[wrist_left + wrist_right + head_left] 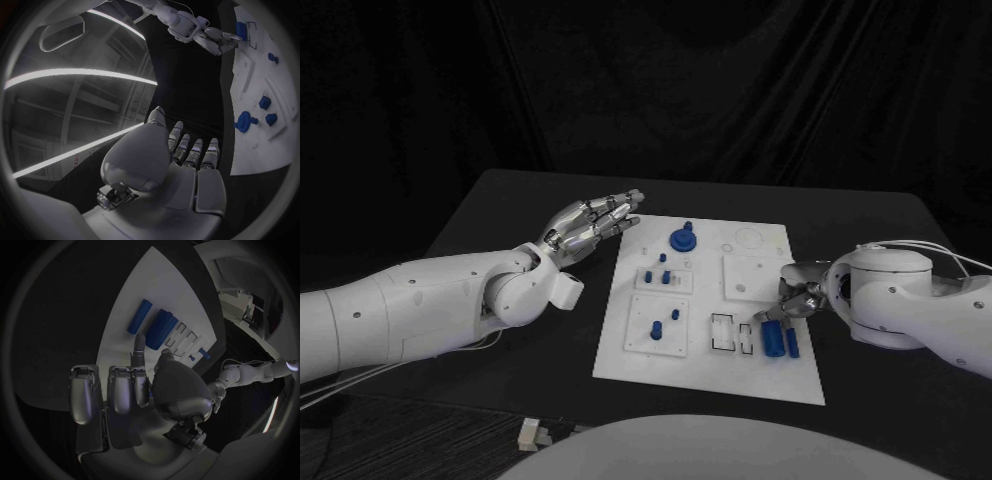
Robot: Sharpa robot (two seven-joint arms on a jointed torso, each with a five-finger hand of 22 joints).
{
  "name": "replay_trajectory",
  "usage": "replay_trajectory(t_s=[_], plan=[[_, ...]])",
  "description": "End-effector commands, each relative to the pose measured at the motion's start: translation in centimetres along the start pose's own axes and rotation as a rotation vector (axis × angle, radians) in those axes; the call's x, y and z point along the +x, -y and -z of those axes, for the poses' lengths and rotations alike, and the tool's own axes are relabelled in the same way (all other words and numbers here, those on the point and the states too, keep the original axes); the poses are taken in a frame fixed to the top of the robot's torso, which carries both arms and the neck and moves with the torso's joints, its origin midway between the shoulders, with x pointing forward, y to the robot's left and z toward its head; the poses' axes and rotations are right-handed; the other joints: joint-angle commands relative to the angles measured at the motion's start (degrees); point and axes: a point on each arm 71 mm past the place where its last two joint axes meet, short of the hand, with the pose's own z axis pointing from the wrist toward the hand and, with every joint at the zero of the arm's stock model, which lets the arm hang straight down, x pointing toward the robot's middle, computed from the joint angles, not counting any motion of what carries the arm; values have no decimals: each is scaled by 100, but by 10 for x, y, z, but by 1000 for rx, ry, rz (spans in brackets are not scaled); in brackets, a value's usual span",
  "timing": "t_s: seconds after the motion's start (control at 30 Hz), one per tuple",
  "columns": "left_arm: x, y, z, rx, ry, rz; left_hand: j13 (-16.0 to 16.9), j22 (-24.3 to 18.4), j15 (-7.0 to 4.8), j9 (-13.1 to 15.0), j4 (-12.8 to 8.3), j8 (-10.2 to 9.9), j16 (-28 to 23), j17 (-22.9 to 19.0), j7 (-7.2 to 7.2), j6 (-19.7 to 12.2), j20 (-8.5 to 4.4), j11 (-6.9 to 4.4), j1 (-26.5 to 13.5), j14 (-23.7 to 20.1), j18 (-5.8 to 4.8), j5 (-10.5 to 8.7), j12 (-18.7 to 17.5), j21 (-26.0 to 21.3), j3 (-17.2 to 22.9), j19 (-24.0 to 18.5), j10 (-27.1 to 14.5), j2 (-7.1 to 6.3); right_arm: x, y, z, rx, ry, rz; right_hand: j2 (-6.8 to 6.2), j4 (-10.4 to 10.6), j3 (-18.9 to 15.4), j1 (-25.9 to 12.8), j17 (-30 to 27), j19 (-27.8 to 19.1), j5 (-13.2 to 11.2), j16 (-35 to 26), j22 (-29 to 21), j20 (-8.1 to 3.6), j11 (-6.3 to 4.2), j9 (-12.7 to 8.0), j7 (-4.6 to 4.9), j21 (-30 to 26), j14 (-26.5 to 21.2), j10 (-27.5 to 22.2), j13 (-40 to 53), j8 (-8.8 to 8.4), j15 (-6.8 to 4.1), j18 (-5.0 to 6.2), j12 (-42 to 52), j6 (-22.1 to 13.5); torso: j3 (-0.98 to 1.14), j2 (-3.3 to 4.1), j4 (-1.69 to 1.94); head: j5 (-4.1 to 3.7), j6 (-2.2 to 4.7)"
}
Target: Assemble the parts on the task board
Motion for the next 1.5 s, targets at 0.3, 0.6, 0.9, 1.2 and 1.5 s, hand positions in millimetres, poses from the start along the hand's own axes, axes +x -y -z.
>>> replay_trajectory(t_s=[0.3, 0.6, 0.9, 1.2, 1.5], plan=[[2, 0, -1, 17, -15, 14, 4, 8, 53, -5, -8, 4, 32, 9, 50, -15, 30, 49, 74, 14, 34, 26, 22, 41, 34, 12, -13, 2, 5, 0, -3, 21, -21, 20, -177, 49, -49, -120, 1095, 504, -151, -53, 1434, -41, -14, 80, -13, -58, 511, 597, 1505, -49, -37, 10, 20, -48, -1, 1, 0, 2, 0], [3, 0, -1, 12, -18, 17, 3, 10, 64, -5, -12, 3, 34, 8, 54, -22, 31, 52, 86, 16, 27, 36, 20, 43, 38, 15, -15, 1, 7, -1, -6, 21, -24, 19, -221, 28, 29, -47, 951, 472, -101, -111, 1411, -36, -20, 154, -14, -115, 484, 597, 1505, -64, -29, 27, 20, -88, -1, 2, 1, 10, 0], [3, -1, -1, 7, -22, 20, 2, 12, 78, -7, -15, 0, 36, 8, 59, -35, 32, 57, 101, 18, 19, 55, 9, 44, 46, 17, -21, 7, 10, -3, -9, 20, -31, 19, -271, 4, 138, 219, 808, 444, 648, -171, 1391, -32, -28, 505, -20, -172, 461, 597, 1505, -43, -27, 42, 20, -216, -1, -2, 1, 23, 0], [3, -1, -1, 3, -25, 23, 2, 10, 98, -7, -11, -3, 43, 9, 60, -46, 33, 66, 118, 23, 0, 102, 8, 46, 59, 20, -24, 20, 11, -3, -11, 19, -38, -4, -244, -96, 176, 616, 686, 425, 1852, -219, 1376, -36, -40, 841, -31, -219, 443, 597, 1505, -26, -31, 54, 20, -355, -1, 0, 1, 32, 0], [4, -2, -1, 0, -29, 26, 1, 11, 120, -9, -7, -7, 49, 10, 60, -63, 33, 66, 134, 28, -23, 159, 1, 49, 70, 25, -28, 32, 12, -1, -10, 8, -45, -94, -243, -115, 208, 805, 601, 417, 2539, -251, 1369, -44, -57, 992, -48, -240, 429, 597, 1505, -37, -40, 59, 20, -388, -3, -3, 0, 43, 0]])
